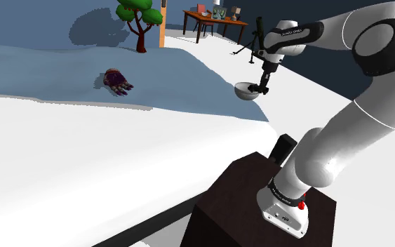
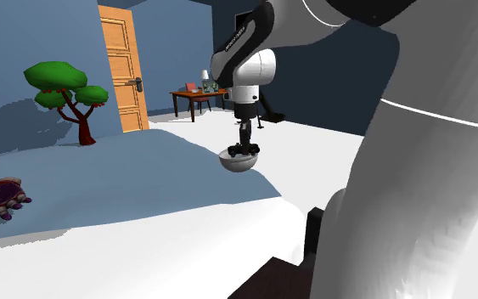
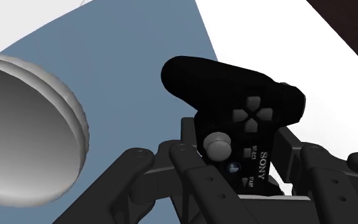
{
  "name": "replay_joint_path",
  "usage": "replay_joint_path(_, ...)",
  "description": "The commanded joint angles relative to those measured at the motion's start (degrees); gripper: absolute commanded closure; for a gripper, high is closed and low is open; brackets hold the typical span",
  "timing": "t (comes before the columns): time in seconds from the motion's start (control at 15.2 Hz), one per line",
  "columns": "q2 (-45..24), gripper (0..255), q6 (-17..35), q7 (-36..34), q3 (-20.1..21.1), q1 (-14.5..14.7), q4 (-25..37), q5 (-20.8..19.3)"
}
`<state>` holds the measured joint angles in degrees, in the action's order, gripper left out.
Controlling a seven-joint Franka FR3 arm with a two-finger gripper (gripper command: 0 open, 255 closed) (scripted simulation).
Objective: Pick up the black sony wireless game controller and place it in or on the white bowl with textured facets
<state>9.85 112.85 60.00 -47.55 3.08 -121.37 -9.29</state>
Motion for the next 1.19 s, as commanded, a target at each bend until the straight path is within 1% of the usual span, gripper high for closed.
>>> replay_joint_path(0.0,-6.47,255,-0.22,5.00,-2.97,0.53,5.18,4.92)
replay_joint_path(0.07,-9.97,255,-0.54,7.49,-4.02,0.33,7.81,7.82)
replay_joint_path(0.2,-17.14,255,-1.78,12.36,-5.04,-1.41,13.42,13.86)
replay_joint_path(0.33,-23.97,255,-3.75,16.47,-4.68,-4.72,19.54,19.40)
replay_joint_path(0.53,-33.05,255,-7.60,20.54,-2.34,-11.43,29.78,25.80)
replay_joint_path(0.79,-44.44,255,-14.15,22.93,1.28,-21.31,46.32,32.10)
replay_joint_path(0.99,-53.82,255,-20.75,22.50,4.36,-30.09,63.07,35.96)
replay_joint_path(1.12,-53.66,255,-19.07,22.73,4.47,-29.50,61.07,35.86)
